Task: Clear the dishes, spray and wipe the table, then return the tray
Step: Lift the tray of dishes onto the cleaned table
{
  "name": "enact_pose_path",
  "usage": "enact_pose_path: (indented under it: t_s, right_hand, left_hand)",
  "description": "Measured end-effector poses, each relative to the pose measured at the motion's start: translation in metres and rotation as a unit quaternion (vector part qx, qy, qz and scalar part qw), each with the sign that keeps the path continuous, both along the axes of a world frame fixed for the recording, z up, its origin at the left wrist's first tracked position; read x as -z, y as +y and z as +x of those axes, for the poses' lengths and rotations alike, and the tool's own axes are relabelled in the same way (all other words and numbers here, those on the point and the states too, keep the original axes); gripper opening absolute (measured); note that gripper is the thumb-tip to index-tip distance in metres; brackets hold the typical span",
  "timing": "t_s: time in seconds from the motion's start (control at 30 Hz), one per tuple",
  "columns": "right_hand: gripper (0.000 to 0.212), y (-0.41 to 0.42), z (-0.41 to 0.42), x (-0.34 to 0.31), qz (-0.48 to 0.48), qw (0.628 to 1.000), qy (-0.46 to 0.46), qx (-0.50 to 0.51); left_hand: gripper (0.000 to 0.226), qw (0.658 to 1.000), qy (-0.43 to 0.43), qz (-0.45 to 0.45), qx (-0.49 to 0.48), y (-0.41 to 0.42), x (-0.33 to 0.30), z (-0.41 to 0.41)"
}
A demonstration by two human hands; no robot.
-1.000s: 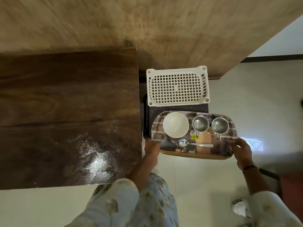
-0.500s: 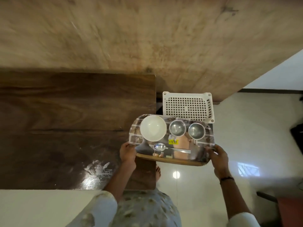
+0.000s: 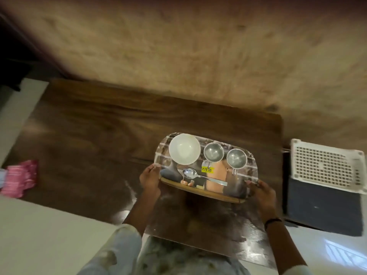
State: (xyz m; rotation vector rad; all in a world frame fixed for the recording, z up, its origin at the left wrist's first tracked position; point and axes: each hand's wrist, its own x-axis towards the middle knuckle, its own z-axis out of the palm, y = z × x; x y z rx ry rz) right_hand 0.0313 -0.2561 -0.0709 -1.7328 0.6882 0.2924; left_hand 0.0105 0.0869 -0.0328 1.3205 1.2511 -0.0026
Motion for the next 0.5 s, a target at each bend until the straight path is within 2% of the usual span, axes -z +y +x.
enact_pose_path:
  t_s: [0.1,0.17,0.27,0.37,0.5]
  right_hand:
    - [0.023,0.080,0.002,0.014,0.026,0.999,0.035,-0.015]
    - [0.029,0.132,0.006,0.022,0.047,0.998,0.044,-0.006]
    - [0.009,0.199,0.011,0.035,0.072,0.996,0.058,0.018]
    - [0.011,0.252,0.011,0.050,0.070,0.993,0.088,0.028]
    - [0.021,0.297,0.013,0.064,0.081,0.991,0.102,0.029]
  left_hand:
    - [0.012,1.000,-0.009,0.019,-0.007,0.077,0.006,-0.004]
    - [0.020,1.000,0.001,0.021,0.013,0.125,0.010,-0.010]
    - [0.037,0.999,0.026,-0.037,0.028,0.186,0.019,-0.021]
    - [0.041,0.998,0.052,-0.026,0.018,0.237,0.039,-0.025]
    - [0.037,0.999,0.037,-0.033,-0.015,0.275,0.050,-0.025]
